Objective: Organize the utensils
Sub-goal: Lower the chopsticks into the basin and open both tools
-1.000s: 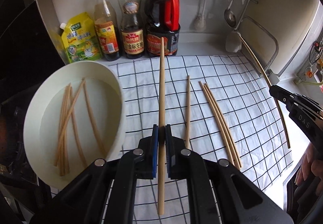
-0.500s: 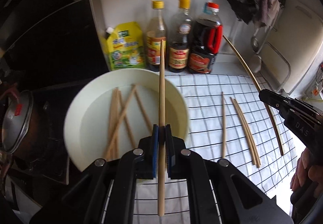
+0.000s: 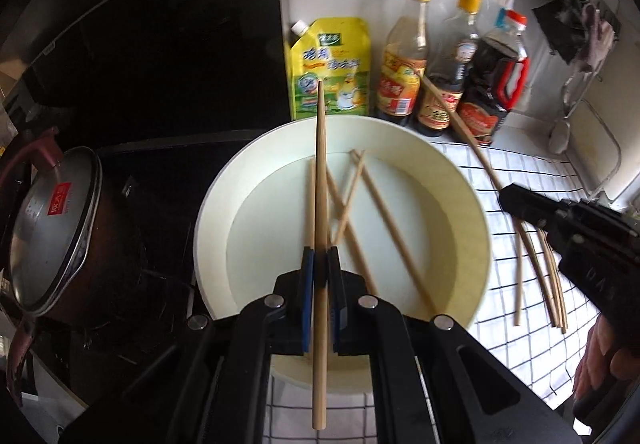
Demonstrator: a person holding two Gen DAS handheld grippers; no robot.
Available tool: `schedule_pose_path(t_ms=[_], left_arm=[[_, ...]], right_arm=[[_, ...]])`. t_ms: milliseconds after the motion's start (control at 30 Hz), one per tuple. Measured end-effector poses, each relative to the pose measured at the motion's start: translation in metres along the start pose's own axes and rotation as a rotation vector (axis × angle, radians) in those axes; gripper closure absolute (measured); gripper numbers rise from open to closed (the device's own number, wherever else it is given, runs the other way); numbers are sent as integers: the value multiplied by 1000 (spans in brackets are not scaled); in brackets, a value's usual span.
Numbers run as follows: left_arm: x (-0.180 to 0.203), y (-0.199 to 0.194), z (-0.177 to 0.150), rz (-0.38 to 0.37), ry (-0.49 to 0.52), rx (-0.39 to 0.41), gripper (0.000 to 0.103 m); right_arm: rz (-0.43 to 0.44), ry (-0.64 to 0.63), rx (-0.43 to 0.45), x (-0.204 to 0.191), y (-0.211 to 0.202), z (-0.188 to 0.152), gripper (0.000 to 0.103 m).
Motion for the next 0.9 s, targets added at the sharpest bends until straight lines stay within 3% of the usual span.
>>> schedule_pose_path(t_ms=[400, 700, 833, 900], left_arm=[[-5, 71, 4, -25, -5, -129, 96], [-6, 91, 4, -38, -20, -169, 95], [-10, 87, 8, -30, -28, -153, 78], [-13, 83, 10, -23, -38, -138, 61]], right_arm=[[36, 40, -169, -9, 79, -13, 97], [31, 51, -218, -6, 99, -21, 97], [34, 56, -206, -4, 93, -20, 94], [27, 55, -191, -3, 88, -19, 89]])
Point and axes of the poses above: each gripper's, at about its wrist camera, not at the fingertips, and y roughly the way its jaws point, x to its right, z to its top, the point moved 10 cm from there along y, roughly the way its jaws point, and after that the axes turned 9 degrees about -y, right-handed, at the moved point
